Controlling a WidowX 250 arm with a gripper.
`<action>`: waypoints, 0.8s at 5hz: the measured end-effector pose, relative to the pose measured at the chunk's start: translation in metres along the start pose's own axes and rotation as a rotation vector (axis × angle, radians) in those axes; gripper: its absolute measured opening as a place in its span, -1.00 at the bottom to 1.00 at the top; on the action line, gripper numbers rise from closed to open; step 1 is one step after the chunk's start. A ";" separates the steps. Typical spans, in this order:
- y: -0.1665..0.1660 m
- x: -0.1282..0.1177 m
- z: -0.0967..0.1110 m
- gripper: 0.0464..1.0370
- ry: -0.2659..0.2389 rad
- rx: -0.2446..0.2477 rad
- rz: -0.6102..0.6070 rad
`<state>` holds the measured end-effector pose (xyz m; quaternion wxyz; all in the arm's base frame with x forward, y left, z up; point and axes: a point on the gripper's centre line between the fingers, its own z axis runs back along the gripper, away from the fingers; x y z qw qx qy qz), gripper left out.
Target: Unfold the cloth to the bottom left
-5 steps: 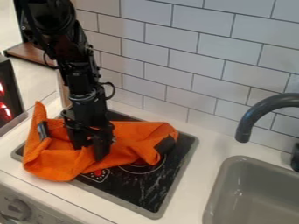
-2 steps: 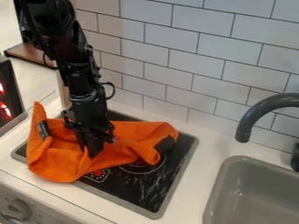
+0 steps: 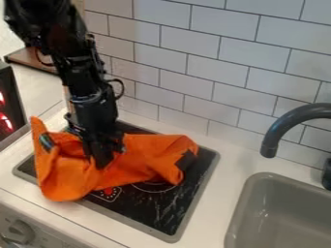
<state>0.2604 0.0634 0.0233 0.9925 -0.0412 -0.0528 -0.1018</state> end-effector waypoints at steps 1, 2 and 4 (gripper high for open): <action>-0.017 -0.016 -0.005 -0.96 0.037 -0.025 -0.139; -0.030 -0.034 -0.016 -0.96 0.086 -0.038 -0.301; -0.051 -0.058 -0.030 -0.96 0.152 -0.068 -0.562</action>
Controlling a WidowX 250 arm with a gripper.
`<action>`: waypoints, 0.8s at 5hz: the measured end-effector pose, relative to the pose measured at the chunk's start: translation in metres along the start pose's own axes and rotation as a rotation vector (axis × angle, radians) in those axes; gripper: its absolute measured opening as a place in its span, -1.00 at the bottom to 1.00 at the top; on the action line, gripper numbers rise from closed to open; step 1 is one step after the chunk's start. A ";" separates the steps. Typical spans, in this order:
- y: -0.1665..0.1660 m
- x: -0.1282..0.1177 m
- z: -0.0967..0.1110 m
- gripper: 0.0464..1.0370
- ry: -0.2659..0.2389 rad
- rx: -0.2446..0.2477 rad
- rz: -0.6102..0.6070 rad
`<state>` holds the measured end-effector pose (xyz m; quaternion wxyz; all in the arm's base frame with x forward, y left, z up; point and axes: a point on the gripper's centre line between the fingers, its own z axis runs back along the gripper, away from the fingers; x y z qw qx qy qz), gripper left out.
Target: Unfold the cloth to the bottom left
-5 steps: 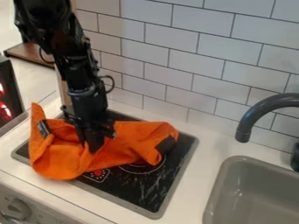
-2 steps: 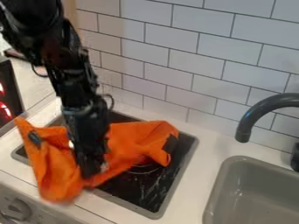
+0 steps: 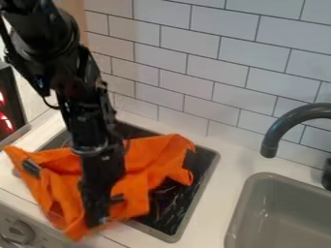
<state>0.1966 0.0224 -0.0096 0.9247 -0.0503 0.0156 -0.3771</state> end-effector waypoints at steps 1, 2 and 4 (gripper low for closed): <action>-0.006 0.003 -0.007 -0.96 0.019 -0.028 -0.061; -0.006 0.005 -0.008 -0.90 0.017 -0.038 -0.073; -0.005 0.003 -0.007 -0.02 0.033 -0.045 -0.036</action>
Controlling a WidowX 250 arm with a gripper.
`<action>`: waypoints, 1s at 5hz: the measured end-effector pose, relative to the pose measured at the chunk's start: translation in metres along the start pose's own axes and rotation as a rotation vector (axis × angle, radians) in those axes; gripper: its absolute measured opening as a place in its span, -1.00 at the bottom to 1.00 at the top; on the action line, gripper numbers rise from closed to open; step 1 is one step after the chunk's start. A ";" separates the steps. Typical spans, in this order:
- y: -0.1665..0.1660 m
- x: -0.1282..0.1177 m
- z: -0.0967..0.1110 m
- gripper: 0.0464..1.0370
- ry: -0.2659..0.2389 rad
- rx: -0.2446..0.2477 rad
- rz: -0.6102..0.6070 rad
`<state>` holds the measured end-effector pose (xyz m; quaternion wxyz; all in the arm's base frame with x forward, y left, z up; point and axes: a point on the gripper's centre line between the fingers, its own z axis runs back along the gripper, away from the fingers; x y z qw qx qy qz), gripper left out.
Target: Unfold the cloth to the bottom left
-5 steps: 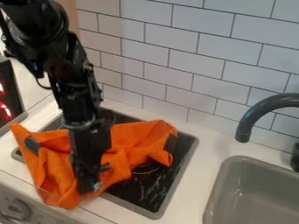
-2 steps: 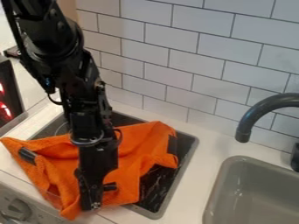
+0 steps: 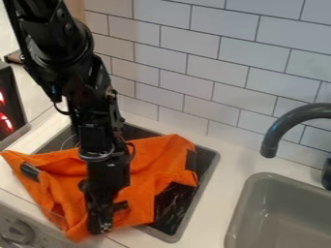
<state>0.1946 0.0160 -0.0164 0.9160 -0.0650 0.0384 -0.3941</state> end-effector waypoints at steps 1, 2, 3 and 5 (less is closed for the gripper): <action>-0.002 0.002 0.008 0.60 -0.034 -0.017 0.014; -0.006 0.005 0.021 0.97 -0.066 -0.010 0.012; -0.012 0.009 0.040 0.94 -0.109 -0.009 0.013; -0.014 0.012 0.064 0.92 -0.162 0.024 0.062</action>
